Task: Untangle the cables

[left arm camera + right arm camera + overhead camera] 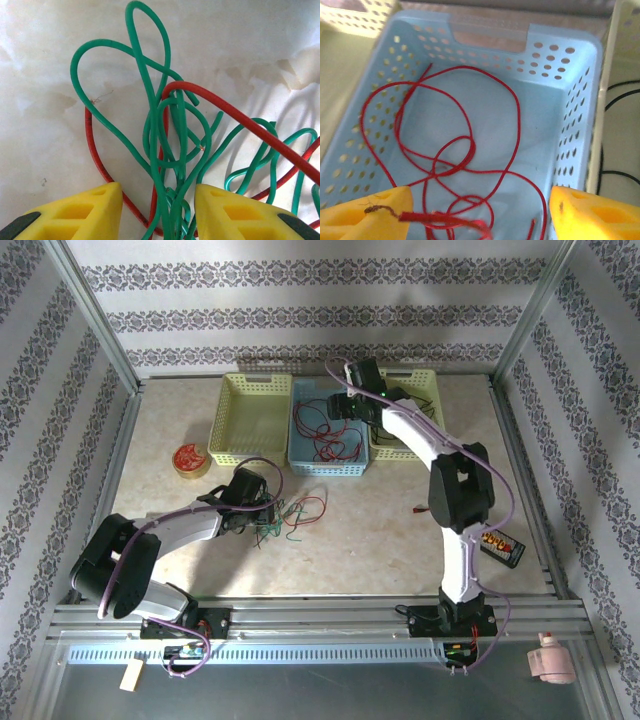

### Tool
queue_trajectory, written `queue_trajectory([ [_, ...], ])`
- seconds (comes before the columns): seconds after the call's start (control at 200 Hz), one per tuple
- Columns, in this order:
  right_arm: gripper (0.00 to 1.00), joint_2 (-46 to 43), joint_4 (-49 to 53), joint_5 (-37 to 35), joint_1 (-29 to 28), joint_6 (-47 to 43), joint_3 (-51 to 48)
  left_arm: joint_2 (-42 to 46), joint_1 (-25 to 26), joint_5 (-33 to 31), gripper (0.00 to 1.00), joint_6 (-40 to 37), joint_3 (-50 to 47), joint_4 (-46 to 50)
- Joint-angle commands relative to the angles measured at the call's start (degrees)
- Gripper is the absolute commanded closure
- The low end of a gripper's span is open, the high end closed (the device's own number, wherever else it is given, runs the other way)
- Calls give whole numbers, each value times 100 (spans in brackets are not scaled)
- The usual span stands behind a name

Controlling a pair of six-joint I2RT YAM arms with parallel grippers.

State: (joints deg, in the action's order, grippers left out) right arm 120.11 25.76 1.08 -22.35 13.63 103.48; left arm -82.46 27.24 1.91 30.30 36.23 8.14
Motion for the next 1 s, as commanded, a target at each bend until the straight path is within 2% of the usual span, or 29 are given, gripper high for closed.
queue_trajectory([
  [0.0, 23, 305, 817, 219, -103, 257, 563, 54, -61, -25, 58, 22, 50, 87],
  [0.055, 18, 368, 854, 92, -103, 332, 641, 39, -61, -33, 58, -11, 67, 130],
  [0.105, 2, 440, 963, -53, -103, 377, 755, 15, -60, -24, 58, -37, 92, 157],
  [0.365, 2, 404, 1283, -408, -187, -88, 1114, -38, -61, -13, 58, -31, 121, 183],
  [0.405, 2, 522, 1675, -813, -259, -364, 1438, -38, -55, -21, 58, -41, 130, 196],
  [0.5, 2, 1137, 2905, -2267, -580, -1503, 2640, -56, -61, -32, 58, -86, 164, 241],
  [0.585, 2, 1510, 3696, -3013, -764, -2050, 3093, -82, -60, -57, 58, -91, 196, 267],
  [0.65, 1, 1346, 3831, -3039, -797, -2024, 2791, -111, -61, -25, 58, -112, 222, 253],
  [0.72, 2, 1066, 3913, -2748, -773, -1934, 2347, -147, -57, -16, 58, -103, 225, 241],
  [0.845, 2, 726, 4435, -2601, -693, -1660, 2087, -183, -66, -25, 58, -145, 305, 327],
  [0.995, 2, 94, 4455, -2276, -649, -1422, 1580, -140, -63, -33, 58, -148, 245, 277],
])
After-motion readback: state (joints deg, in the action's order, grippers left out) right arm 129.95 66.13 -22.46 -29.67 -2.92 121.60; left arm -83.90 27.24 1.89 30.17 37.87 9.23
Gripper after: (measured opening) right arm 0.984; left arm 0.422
